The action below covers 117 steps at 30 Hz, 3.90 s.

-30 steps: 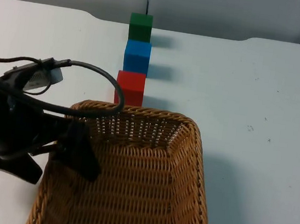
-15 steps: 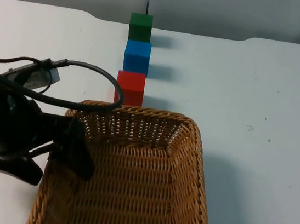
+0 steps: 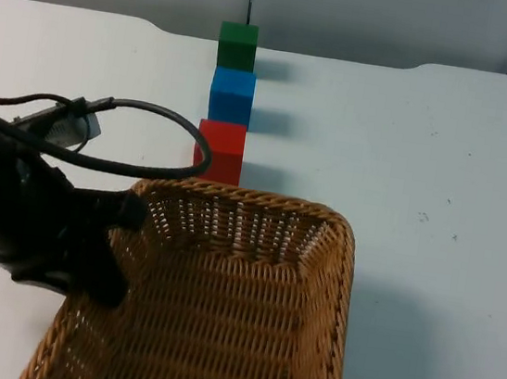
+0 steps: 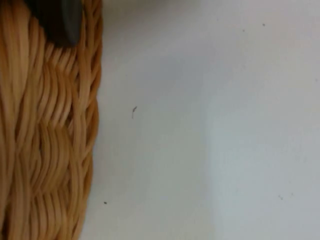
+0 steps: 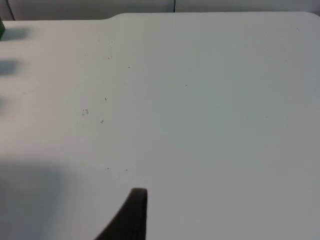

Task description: Pick up the basket with the left hand and place the blue cube into the basket with the right hand.

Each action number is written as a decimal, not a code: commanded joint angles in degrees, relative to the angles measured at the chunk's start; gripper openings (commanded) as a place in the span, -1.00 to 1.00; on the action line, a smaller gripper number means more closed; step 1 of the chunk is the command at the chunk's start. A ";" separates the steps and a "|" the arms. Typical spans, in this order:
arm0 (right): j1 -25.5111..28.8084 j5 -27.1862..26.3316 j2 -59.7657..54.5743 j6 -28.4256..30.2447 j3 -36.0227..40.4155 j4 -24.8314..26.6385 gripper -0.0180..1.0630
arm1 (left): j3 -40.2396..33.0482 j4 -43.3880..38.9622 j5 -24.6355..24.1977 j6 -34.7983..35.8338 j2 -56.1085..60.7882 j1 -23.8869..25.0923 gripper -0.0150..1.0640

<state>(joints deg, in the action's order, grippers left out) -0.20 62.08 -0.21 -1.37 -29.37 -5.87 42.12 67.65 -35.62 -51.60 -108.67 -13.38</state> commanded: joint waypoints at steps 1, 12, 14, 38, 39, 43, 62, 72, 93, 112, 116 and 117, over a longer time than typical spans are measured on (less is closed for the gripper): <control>0.40 -0.52 0.21 -0.08 0.30 -0.26 0.96 | -0.23 1.11 -0.05 -0.25 0.09 -0.38 -0.98; 0.40 -0.52 0.21 -0.08 0.30 -0.26 0.96 | -0.23 0.85 -2.50 2.43 6.94 0.35 -0.98; 0.40 -0.52 0.21 -0.08 0.30 -0.26 0.96 | -0.23 -0.91 -4.66 4.74 11.03 3.24 -0.98; 0.40 -0.52 0.21 -0.08 0.30 -0.26 0.96 | 19.92 -32.71 -25.22 23.62 13.90 27.55 -0.98; 0.40 -0.52 0.21 -0.08 0.30 -0.26 0.96 | 21.45 -32.71 -26.20 23.62 13.16 27.55 -0.98; 0.40 -0.52 0.21 -0.08 0.30 -0.26 0.96 | 23.77 -32.25 -28.35 23.62 11.09 27.55 -0.98; 0.40 -3.52 -6.99 5.44 -0.95 1.87 0.95 | 23.80 -30.37 -30.10 22.15 7.06 27.55 -0.98; 0.40 -22.70 -34.89 11.62 -12.40 12.37 0.94 | 23.93 -26.41 -31.52 19.05 11.32 28.15 -0.98; -21.40 -24.64 -83.96 17.36 -48.97 19.85 0.88 | 23.81 -28.12 -31.97 19.47 11.32 28.15 -0.98; -31.19 -22.67 -126.69 -18.36 -81.65 5.87 0.86 | 23.81 -29.60 -31.22 20.57 11.32 28.15 -0.98; -31.19 -18.87 -134.02 -20.13 -91.06 5.87 0.86 | 23.81 -29.59 -30.68 20.57 11.32 28.15 -0.98; -31.19 -18.87 -134.02 -20.13 -91.06 5.87 0.86 | 23.81 -29.59 -30.68 20.57 11.32 28.15 -0.98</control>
<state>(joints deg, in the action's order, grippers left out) -31.13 42.40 -133.92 -20.92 -119.05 0.00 65.58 36.91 -65.79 -31.41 -97.90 14.65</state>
